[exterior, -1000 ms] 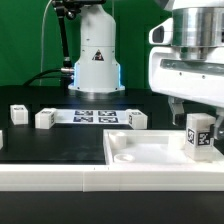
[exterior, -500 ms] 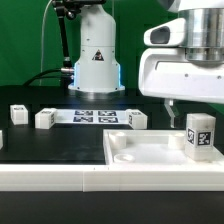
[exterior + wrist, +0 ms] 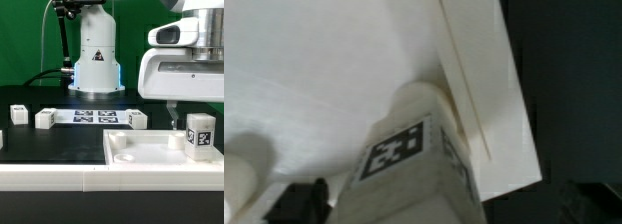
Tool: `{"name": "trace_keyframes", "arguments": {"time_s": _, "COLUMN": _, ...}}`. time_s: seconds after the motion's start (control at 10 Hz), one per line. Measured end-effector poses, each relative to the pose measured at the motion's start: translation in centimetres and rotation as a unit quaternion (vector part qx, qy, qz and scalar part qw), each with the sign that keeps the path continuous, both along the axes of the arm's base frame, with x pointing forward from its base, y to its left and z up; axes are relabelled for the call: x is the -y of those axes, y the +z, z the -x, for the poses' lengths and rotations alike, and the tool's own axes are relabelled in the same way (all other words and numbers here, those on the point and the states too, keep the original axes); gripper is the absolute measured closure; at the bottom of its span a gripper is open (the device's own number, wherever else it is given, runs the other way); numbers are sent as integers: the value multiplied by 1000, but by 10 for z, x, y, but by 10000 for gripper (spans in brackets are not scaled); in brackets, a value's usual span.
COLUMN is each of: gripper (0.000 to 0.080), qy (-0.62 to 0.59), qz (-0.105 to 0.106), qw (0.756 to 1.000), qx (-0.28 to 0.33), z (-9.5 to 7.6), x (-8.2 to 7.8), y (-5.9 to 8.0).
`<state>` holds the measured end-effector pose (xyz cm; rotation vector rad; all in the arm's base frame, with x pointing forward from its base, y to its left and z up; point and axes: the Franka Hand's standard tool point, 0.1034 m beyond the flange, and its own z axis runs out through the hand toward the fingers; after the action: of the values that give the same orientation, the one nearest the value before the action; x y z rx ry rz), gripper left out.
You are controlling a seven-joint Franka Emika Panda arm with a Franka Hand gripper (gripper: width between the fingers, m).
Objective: Assemble one leg
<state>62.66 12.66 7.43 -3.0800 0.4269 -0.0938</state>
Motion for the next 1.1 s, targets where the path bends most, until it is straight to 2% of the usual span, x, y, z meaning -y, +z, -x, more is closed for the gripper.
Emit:
{"name": "trace_keyframes", "arguments": {"time_s": 0.4, "gripper": 150, "qy": 109, "qz": 11, "qw": 994, "qx": 5, "z": -3, "x": 4, "y": 2}}
{"name": "trace_keyframes", "arguments": {"time_s": 0.6, "gripper": 407, "qy": 128, "qz": 14, "qw": 992, "qx": 5, "z": -3, "x": 5, "y": 2}}
{"name": "trace_keyframes", "arguments": {"time_s": 0.7, "gripper": 407, "qy": 128, "qz": 14, "qw": 992, "qx": 5, "z": -3, "x": 5, "y": 1}}
{"name": "trace_keyframes", "arguments": {"time_s": 0.8, "gripper": 510, "qy": 128, "qz": 14, "qw": 992, "qx": 5, "z": -3, "x": 5, "y": 1}}
{"name": "trace_keyframes", "arguments": {"time_s": 1.1, "gripper": 510, "qy": 115, "qz": 13, "qw": 993, "qx": 4, "z": -3, "x": 5, "y": 1}}
